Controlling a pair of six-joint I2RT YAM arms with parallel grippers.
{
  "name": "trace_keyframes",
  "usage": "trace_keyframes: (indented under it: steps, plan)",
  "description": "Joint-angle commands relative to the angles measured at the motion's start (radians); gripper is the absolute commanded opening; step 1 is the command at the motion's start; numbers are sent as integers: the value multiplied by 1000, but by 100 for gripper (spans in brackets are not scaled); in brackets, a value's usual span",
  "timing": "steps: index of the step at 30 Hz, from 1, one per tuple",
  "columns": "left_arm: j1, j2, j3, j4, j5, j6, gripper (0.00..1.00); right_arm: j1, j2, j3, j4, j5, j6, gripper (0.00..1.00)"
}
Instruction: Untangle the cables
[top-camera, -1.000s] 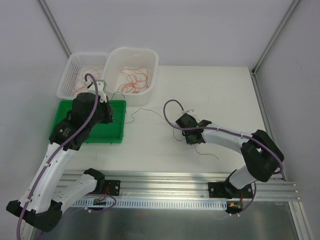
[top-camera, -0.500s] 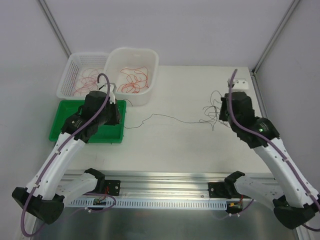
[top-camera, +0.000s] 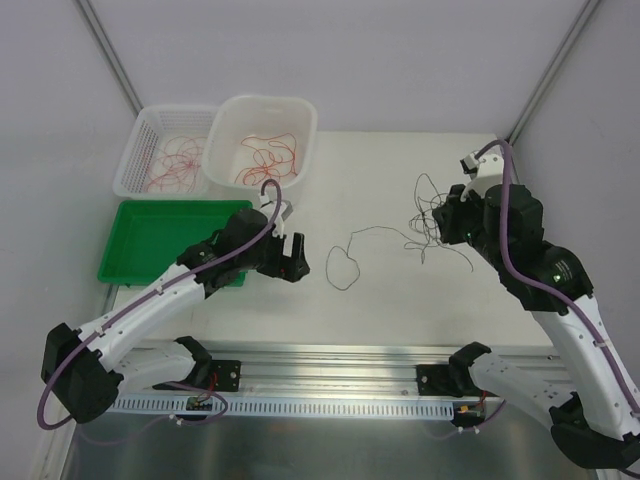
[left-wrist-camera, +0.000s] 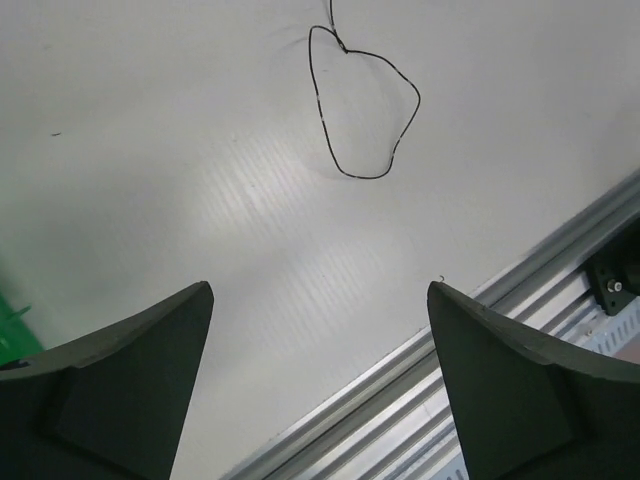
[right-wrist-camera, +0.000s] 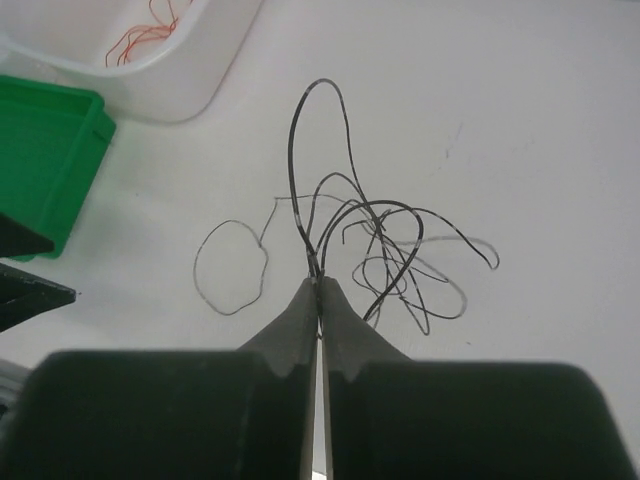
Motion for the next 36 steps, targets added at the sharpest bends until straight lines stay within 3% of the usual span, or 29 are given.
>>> trace_keyframes:
  steps: [1,7,9,13,24,29,36]
  plan:
    - [-19,-36,-57,216,94,13,91,2,-5,-7,15,-102,15,1]
    - [-44,-104,-227,621,209,76,95,5,-8,2,20,-183,36,1]
    - [-56,-85,-287,797,230,82,96,7,-9,11,20,-214,41,1]
    - [-76,29,-298,940,249,97,96,8,-6,35,14,-283,38,1]
    - [-99,335,-118,1056,342,454,95,12,-11,67,19,-456,-19,1]
    - [-120,430,-51,1111,486,487,94,12,-8,90,11,-504,-22,1]
    - [-156,523,2,1113,542,533,92,12,-9,100,15,-565,-21,1]
